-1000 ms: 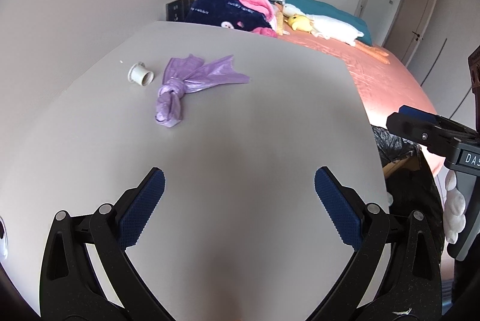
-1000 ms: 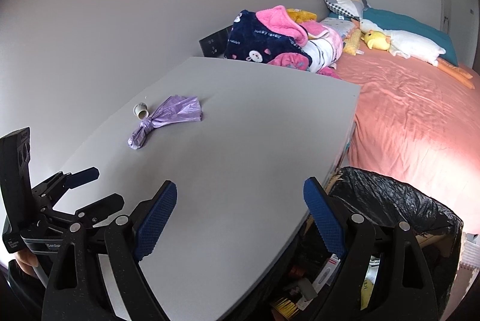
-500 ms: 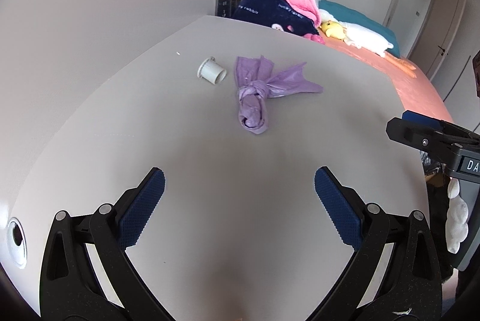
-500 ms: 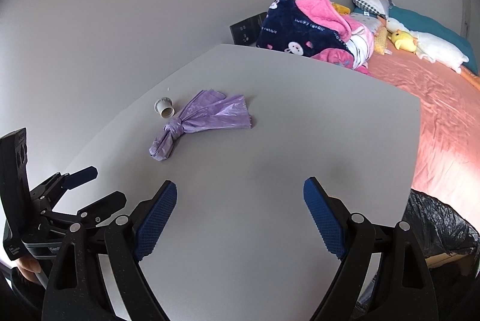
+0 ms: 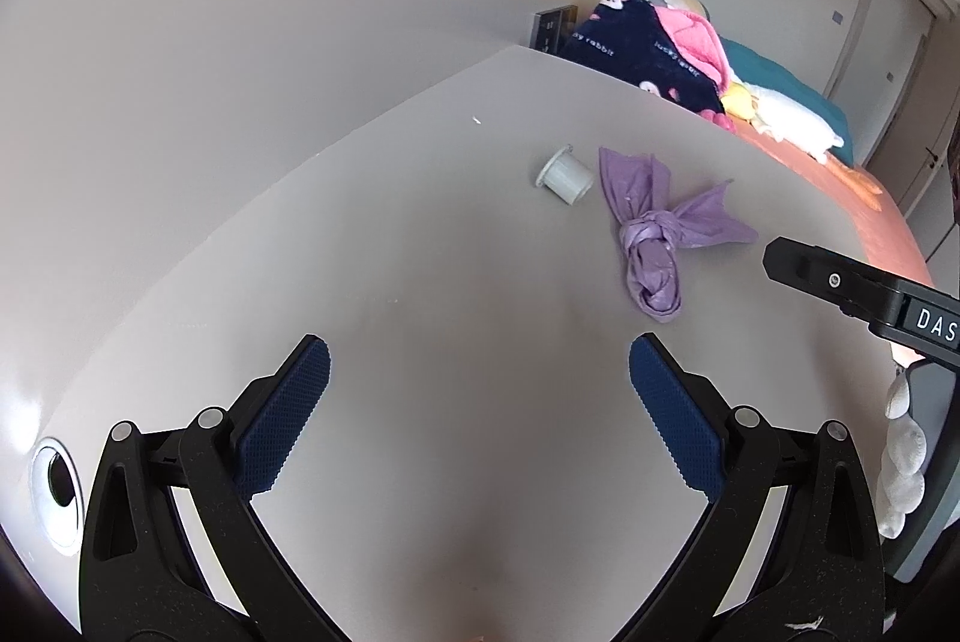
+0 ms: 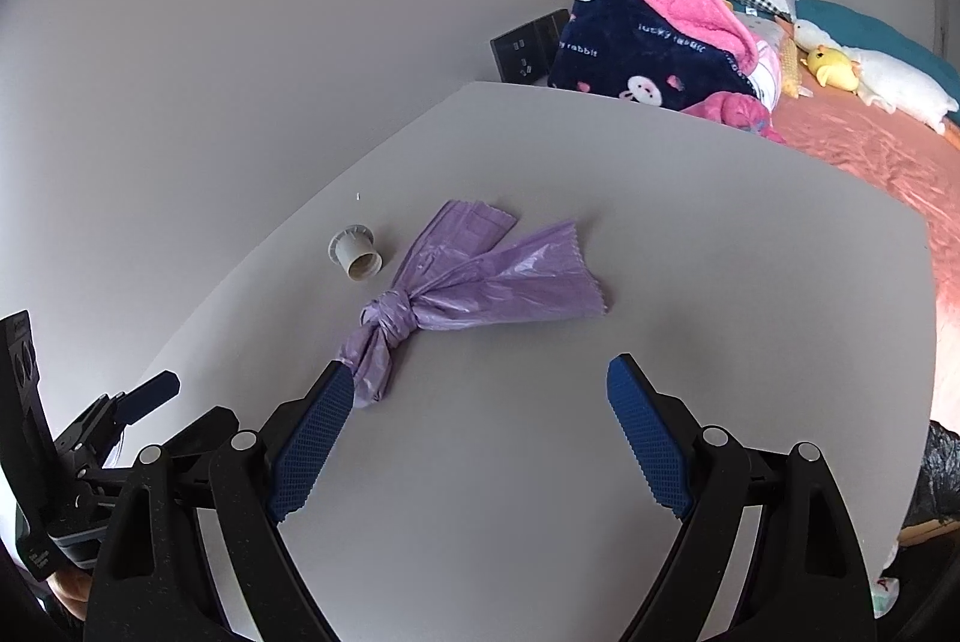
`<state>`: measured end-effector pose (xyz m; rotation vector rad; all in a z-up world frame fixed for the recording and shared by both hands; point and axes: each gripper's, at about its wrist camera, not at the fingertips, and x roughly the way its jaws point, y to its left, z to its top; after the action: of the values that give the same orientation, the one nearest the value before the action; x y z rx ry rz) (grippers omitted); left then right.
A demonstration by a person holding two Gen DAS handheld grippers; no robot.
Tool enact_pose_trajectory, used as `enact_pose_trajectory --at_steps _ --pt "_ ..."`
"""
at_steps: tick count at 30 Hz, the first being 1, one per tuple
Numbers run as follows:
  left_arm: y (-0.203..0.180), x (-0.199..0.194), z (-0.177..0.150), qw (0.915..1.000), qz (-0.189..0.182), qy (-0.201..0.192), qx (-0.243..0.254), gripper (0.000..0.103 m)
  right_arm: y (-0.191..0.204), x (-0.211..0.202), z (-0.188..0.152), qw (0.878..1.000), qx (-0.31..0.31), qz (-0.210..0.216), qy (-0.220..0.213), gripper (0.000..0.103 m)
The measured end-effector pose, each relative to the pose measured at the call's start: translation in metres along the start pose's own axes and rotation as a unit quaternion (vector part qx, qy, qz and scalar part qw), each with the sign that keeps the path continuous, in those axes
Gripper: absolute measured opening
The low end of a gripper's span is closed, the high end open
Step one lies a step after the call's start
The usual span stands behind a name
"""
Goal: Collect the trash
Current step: 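Move the left tool to the white cap while the right tool moves to the purple bag, then grasp the knotted purple bag with the right tool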
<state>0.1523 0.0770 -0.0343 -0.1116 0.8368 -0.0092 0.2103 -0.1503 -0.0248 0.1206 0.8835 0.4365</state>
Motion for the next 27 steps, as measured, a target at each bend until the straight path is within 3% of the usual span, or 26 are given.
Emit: enact_pose_trajectory --at_steps 5,13,19,22,24,26,27 --pt "0.010 0.006 0.003 0.9999 0.011 0.001 -0.007 0.097 0.011 0.020 0.007 1.000 -0.004 0.000 0.008 0.087" --pt "0.033 0.013 0.003 0.9977 0.002 0.003 -0.067 0.097 0.026 0.051 0.019 0.999 -0.006 -0.018 0.028 0.086" --pt "0.034 0.016 0.007 0.9980 0.002 0.002 -0.064 0.097 0.038 0.064 0.021 0.998 -0.038 -0.046 0.034 0.086" --pt "0.030 0.018 0.010 0.9985 0.003 0.004 -0.055 0.097 0.040 0.067 0.019 0.996 -0.060 -0.056 0.036 0.076" --pt "0.026 0.020 0.012 0.9988 0.002 0.003 -0.048 0.097 0.040 0.066 0.019 0.996 -0.067 -0.056 0.033 0.061" --pt "0.022 0.022 0.015 0.9992 0.001 0.004 -0.041 0.097 0.036 0.065 0.019 0.996 -0.067 -0.056 0.026 0.036" --pt "0.020 0.023 0.016 0.9993 0.000 0.004 -0.038 0.097 0.034 0.065 0.020 0.996 -0.064 -0.054 0.025 0.032"
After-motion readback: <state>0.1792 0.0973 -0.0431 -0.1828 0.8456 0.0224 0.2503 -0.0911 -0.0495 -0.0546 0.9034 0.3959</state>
